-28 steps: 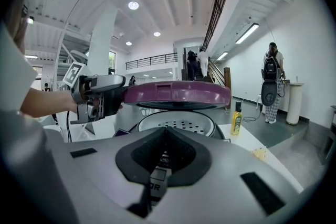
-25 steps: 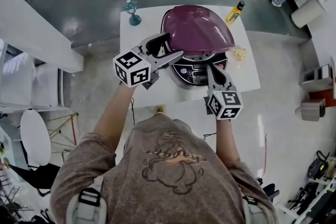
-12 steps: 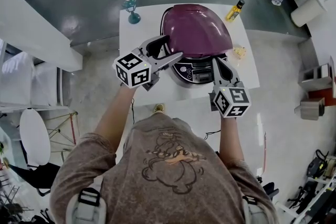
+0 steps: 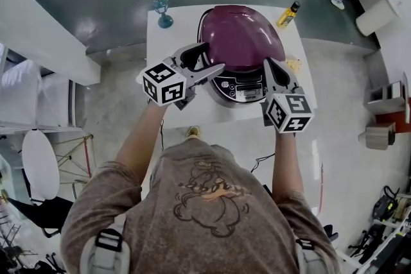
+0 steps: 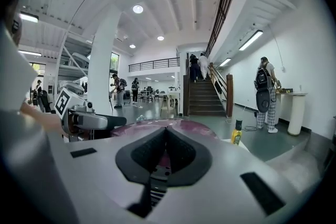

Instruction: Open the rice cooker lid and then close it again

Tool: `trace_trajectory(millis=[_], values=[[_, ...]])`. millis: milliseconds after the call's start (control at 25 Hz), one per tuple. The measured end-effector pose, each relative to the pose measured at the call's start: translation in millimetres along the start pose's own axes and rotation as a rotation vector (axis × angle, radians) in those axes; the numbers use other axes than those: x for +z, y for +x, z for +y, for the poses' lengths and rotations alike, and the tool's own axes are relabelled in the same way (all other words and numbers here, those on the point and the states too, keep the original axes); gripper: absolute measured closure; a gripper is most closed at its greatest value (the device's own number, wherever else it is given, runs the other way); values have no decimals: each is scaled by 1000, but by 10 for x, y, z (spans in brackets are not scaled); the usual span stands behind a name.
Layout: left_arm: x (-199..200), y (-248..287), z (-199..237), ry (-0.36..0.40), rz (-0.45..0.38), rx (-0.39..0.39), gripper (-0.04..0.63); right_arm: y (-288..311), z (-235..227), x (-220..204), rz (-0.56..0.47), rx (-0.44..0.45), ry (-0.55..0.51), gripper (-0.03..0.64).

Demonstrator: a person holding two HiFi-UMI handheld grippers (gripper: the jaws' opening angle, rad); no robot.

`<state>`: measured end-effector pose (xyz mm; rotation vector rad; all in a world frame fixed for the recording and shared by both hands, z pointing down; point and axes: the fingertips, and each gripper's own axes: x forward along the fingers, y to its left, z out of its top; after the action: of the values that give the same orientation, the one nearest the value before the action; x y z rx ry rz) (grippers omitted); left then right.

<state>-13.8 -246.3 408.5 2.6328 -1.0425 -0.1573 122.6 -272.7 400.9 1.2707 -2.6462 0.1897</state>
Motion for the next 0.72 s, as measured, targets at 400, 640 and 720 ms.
trace_trajectory(millis=[400,640,720], values=[[3,1,-7,-5,-6,-2,258,35,-42,-113,40,-11,-24,612],[-42,2,-1,-11,6,-1,258,41,-45,-188,54,-9,-16,612],[-75,3,4,-14,12,-2,258,44,-45,-230,62,-8,-15,612]])
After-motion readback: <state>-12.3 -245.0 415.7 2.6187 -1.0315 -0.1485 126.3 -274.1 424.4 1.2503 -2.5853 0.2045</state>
